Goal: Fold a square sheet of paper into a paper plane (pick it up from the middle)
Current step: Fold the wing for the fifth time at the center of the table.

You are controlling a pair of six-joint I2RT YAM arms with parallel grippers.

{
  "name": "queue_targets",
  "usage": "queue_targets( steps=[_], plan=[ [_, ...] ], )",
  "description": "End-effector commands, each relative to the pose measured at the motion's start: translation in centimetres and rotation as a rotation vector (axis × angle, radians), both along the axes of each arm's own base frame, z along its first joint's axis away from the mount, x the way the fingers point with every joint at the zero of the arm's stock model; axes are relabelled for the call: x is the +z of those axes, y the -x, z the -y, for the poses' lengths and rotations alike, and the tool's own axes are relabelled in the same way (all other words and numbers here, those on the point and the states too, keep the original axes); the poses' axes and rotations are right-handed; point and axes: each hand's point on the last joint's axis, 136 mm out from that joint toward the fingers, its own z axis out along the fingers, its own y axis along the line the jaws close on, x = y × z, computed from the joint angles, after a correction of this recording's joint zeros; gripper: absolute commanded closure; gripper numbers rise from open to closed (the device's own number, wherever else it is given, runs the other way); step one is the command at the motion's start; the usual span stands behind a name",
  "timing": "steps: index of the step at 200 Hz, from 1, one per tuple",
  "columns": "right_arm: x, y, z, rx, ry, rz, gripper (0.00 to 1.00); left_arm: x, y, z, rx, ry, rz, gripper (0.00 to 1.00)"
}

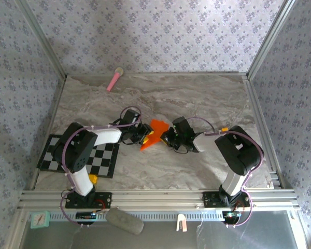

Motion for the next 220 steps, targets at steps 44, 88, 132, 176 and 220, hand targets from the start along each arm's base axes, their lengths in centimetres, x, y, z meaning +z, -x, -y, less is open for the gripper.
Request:
queue_targets(
  steps=[44,88,132,176,220],
  plan=[
    [0.6,0.0,0.9,-0.036,0.014,0.029,0.98,-1.3,1.6,-1.7,0.01,-0.05,-0.068,0.5],
    [3.6,-0.5,2.1,-0.043,0.036,0.118,1.0,2.2,0.4,-1.8,-0.131,-0.134,0.13,0.39],
    [5.1,-0.9,3.7,-0.083,0.015,0.13,1.0,7.0,0.7,-1.3,-0.412,-0.319,0.455,0.31],
    [5.1,-1.2,4.5,-0.113,-0.009,0.097,1.0,7.4,2.0,-0.3,-0.633,-0.415,0.691,0.22],
    [5.1,-1.3,4.9,-0.121,-0.029,0.079,1.0,6.6,3.0,3.2,-0.857,-0.59,0.963,0.19]
  ],
)
